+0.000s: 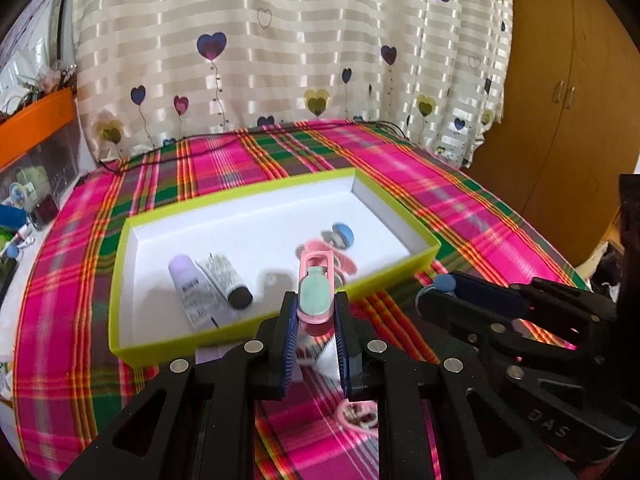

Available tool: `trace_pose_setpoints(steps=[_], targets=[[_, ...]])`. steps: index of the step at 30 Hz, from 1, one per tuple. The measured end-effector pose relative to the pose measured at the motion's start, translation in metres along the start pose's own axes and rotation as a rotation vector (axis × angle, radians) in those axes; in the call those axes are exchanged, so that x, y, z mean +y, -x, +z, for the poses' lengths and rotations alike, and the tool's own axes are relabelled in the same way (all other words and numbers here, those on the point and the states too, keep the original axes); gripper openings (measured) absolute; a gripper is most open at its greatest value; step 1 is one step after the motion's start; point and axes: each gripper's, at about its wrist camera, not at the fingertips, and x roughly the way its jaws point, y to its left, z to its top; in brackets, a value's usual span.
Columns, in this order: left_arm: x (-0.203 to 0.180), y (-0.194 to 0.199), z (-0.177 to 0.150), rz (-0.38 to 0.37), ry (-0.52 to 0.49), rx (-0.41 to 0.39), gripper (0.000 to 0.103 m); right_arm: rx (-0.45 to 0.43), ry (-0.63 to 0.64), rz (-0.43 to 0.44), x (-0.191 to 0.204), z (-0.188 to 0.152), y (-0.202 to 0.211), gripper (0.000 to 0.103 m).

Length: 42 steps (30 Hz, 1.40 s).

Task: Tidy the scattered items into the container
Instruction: 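Lift the pink-green clip with the left tool while the right tool carries the blue item over the box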

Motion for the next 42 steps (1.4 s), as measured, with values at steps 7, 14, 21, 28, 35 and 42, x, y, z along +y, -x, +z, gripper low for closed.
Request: trace_pose_setpoints(steps=[7,14,21,28,35,42], targets=[[0.006,-0.010,0.016,0.020,0.007,-0.012,0.018,-0.022,0.013,-0.006,-0.001,0.016,-0.005,0.024],[0.014,-0.019,0.025,0.047,0.009,-0.014,0.018,-0.025,0.016,-0.019,-0.003,0.021,-0.008,0.024],[0.020,-0.027,0.028,0.060,0.017,0.001,0.018,-0.013,0.015,-0.023,-0.008,0.023,-0.015,0.024],[0.025,-0.028,0.031,0.059,0.022,-0.007,0.018,-0.011,0.021,-0.022,-0.009,0.028,-0.021,0.024],[0.036,-0.027,0.032,0.060,0.052,-0.015,0.018,-0.005,0.024,-0.023,-0.011,0.032,-0.029,0.024],[0.051,-0.030,0.030,0.068,0.086,-0.011,0.018,0.009,0.018,-0.029,-0.015,0.034,-0.039,0.024]])
